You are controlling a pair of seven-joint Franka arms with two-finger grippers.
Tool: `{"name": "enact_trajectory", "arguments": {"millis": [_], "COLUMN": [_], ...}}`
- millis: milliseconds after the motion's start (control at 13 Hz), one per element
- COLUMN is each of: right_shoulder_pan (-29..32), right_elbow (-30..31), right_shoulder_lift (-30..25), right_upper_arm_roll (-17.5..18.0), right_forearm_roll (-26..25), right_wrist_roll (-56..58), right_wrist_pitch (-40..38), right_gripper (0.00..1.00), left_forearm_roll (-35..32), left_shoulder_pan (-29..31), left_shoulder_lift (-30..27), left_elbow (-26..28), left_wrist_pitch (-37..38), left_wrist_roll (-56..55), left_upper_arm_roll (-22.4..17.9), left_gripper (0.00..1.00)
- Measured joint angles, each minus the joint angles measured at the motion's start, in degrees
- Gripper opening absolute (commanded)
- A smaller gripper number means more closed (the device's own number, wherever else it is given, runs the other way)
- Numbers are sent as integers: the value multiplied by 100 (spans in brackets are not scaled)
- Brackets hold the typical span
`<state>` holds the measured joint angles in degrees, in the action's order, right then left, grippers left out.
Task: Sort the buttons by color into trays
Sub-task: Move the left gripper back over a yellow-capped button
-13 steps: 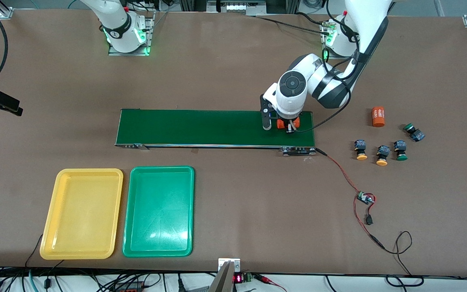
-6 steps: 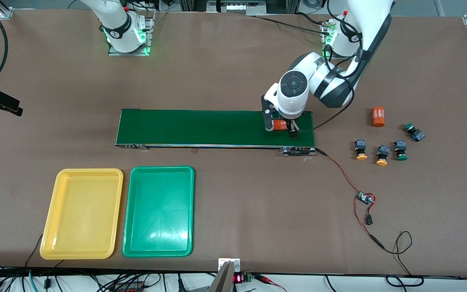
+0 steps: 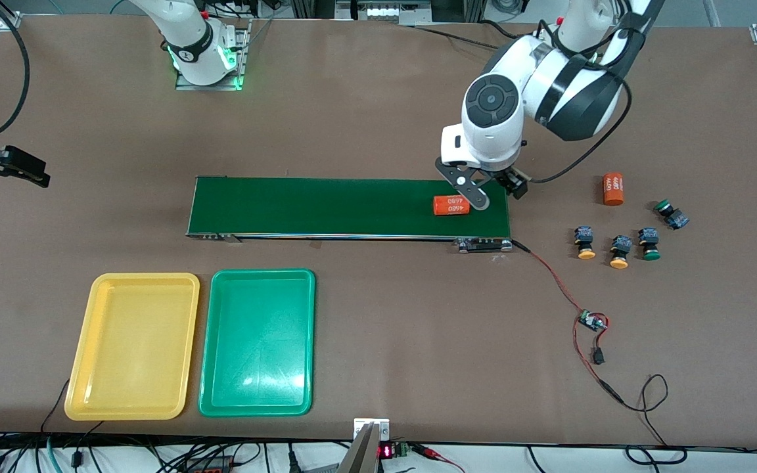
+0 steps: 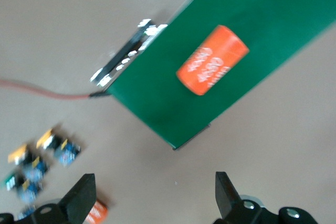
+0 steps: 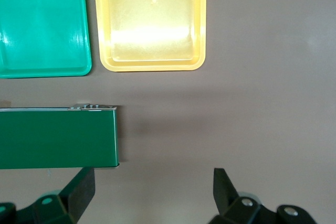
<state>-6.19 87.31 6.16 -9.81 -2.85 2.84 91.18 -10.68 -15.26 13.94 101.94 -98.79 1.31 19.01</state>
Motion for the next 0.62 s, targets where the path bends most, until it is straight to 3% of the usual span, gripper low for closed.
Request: {"name": "enact_trajectory", "arguments": {"millis": [231, 462, 615], "right_shoulder_pan": [-3, -18, -40], "right_elbow": [0, 0, 0], "right_shoulder_lift": [-9, -15, -15], "right_upper_arm_roll": [1, 7, 33], "right_forearm_roll": [0, 1, 33], "right_wrist_roll": [0, 0, 0], "right_wrist_pitch": [-1, -3, -4], "right_gripper": [100, 100, 100], "left_forearm_roll": [1, 242, 487], "left_shoulder_pan": [391, 1178, 1445], "left_shoulder_lift": [24, 49, 75], "left_elbow": [-376, -477, -474], "left_wrist_pitch": [267, 279, 226], "left_wrist_roll": [-936, -1057, -1057], "left_upper_arm_roll": [-34, -87, -423], "left_gripper": [100, 100, 100]}}
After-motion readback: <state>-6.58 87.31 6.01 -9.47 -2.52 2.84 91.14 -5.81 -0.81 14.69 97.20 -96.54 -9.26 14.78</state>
